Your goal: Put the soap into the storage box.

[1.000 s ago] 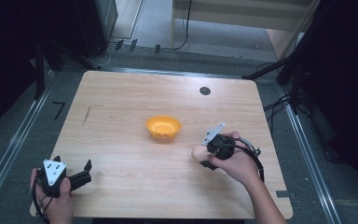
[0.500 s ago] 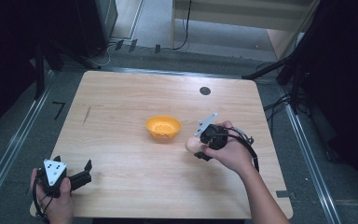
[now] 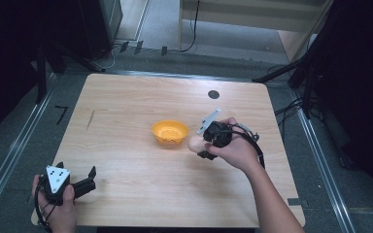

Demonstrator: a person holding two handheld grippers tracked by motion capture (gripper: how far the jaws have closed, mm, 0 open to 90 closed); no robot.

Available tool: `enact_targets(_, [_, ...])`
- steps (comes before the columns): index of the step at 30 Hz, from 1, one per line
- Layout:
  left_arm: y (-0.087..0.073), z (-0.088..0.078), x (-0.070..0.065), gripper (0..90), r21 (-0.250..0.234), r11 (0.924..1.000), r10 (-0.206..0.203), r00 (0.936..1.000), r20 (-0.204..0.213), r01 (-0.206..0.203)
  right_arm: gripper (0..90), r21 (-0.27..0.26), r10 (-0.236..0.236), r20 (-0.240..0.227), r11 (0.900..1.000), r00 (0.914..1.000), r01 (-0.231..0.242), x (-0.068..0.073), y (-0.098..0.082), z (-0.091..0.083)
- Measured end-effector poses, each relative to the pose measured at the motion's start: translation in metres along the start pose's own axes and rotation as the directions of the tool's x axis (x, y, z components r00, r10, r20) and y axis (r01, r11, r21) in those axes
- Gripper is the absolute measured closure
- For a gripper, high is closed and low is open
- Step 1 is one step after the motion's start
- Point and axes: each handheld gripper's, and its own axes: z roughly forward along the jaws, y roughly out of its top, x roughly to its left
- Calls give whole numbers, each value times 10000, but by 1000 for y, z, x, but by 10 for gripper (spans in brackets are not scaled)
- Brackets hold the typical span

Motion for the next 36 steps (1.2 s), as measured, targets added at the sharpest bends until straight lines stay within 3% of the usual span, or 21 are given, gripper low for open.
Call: enact_targets(36, [0, 0, 0, 0, -28, 10000, 13, 10000, 35, -13, 338, 245, -331, -365, 9991, 9988, 340, -19, 40, 16])
